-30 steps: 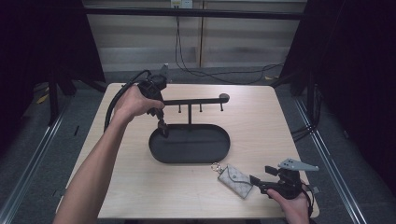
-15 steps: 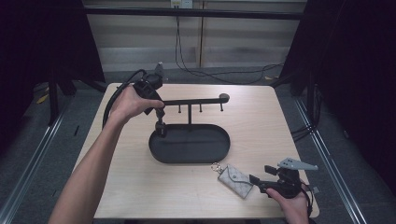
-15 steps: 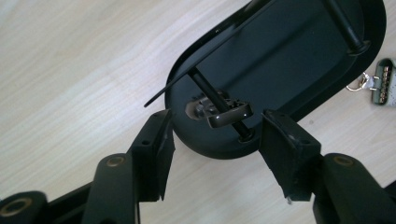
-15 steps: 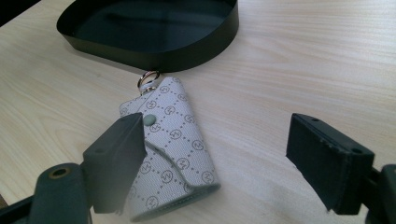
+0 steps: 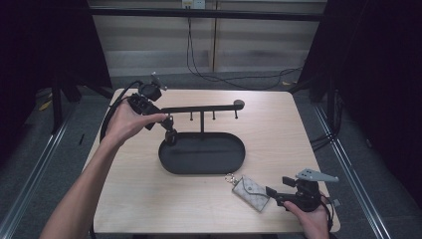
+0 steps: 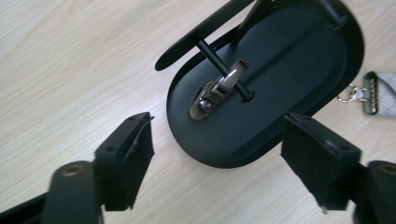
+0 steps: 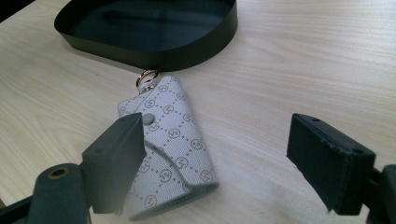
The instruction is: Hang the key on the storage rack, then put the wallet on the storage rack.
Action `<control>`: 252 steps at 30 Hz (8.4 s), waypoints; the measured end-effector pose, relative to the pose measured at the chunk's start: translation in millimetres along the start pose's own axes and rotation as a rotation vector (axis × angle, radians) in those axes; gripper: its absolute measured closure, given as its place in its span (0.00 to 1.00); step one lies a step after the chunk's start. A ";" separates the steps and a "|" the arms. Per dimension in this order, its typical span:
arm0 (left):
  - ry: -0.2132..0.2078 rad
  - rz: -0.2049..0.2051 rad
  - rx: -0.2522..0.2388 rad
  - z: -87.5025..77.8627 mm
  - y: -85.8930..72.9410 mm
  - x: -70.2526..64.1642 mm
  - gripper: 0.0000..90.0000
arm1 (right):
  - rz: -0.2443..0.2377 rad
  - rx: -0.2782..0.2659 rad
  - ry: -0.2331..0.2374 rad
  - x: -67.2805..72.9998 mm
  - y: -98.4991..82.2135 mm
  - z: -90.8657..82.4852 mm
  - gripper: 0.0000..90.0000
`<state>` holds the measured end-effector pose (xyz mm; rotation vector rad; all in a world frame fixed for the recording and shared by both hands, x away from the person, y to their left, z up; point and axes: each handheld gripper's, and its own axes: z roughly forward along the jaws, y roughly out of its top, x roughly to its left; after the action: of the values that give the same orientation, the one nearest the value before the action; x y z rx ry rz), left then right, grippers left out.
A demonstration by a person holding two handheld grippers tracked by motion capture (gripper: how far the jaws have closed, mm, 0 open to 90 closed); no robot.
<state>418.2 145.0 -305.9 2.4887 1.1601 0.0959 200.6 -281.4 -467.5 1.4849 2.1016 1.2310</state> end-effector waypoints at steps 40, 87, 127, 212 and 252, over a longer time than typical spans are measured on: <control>-0.076 0.021 -0.361 9.4 -151.8 0.9 0.23 | 0.016 -0.013 -0.006 -0.5 0.6 0.4 0.21; -0.202 -0.020 -0.450 66.0 -257.7 -18.4 0.21 | -0.044 0.241 0.108 9.8 38.2 14.8 0.24; -0.197 -0.006 -0.434 66.2 -258.2 -16.5 0.21 | -0.243 0.695 0.096 45.8 77.2 81.5 0.26; -0.216 -0.036 -0.435 67.0 -257.3 -14.0 0.20 | -0.231 0.837 0.021 53.3 115.4 85.5 0.38; -0.214 -0.034 -0.430 67.0 -257.9 -12.0 0.20 | -0.169 0.825 -0.087 47.3 175.0 94.9 0.38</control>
<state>239.0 264.3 -463.4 2.0456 0.9737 0.0600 352.0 -176.7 -378.1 1.5349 2.7544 0.2016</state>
